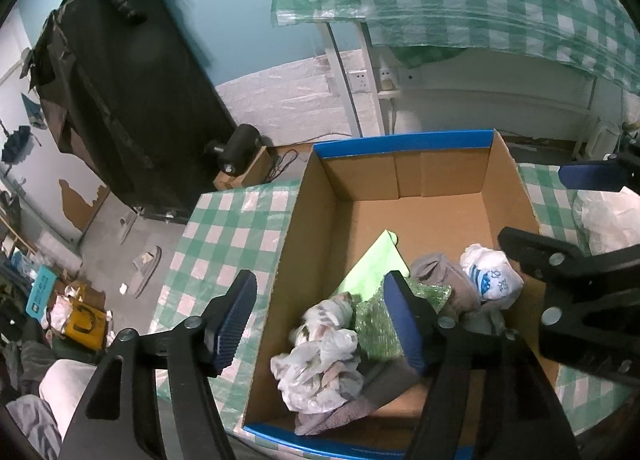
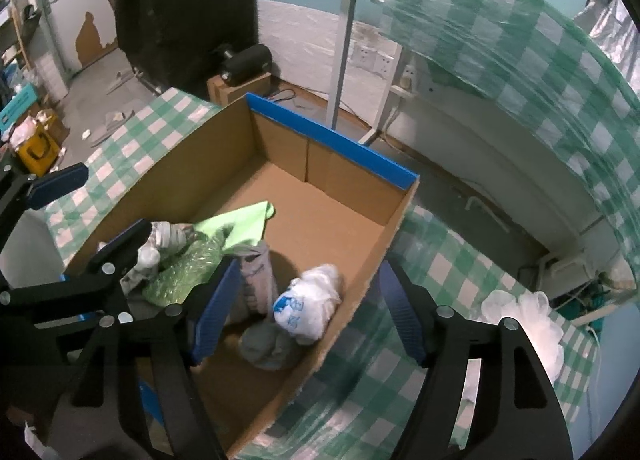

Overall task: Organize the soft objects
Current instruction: 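Open both grippers to drop the white bundles into the box, then move both grippers back to the bath puff and black sock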

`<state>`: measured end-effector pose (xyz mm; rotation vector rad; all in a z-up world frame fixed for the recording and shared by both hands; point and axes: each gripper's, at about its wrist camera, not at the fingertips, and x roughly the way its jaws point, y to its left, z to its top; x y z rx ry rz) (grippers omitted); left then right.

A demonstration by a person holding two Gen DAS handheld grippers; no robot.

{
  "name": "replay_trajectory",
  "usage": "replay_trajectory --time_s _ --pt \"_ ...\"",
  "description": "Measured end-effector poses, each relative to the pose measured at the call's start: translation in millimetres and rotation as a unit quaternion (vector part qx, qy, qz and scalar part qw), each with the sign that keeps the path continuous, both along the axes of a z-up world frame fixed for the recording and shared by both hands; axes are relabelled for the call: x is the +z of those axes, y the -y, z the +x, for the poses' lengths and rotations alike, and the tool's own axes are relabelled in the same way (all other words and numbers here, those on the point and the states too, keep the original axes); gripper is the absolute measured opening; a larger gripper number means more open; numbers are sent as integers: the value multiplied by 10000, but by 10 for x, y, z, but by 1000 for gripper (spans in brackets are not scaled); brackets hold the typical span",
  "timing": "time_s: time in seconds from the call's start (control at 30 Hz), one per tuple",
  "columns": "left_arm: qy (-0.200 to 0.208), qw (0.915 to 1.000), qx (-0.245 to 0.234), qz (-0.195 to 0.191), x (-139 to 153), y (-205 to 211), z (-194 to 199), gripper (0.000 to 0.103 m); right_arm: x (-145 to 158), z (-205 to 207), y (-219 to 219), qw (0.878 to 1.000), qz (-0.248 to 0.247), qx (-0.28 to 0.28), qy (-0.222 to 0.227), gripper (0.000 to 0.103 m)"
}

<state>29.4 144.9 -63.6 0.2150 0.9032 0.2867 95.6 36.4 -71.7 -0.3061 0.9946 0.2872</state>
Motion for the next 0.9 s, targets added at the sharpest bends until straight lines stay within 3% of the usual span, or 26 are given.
replay_trajectory --time_s 0.9 --pt "109 9988 -422 210 113 412 -40 76 219 -191 670 9988 -104 -438 191 75"
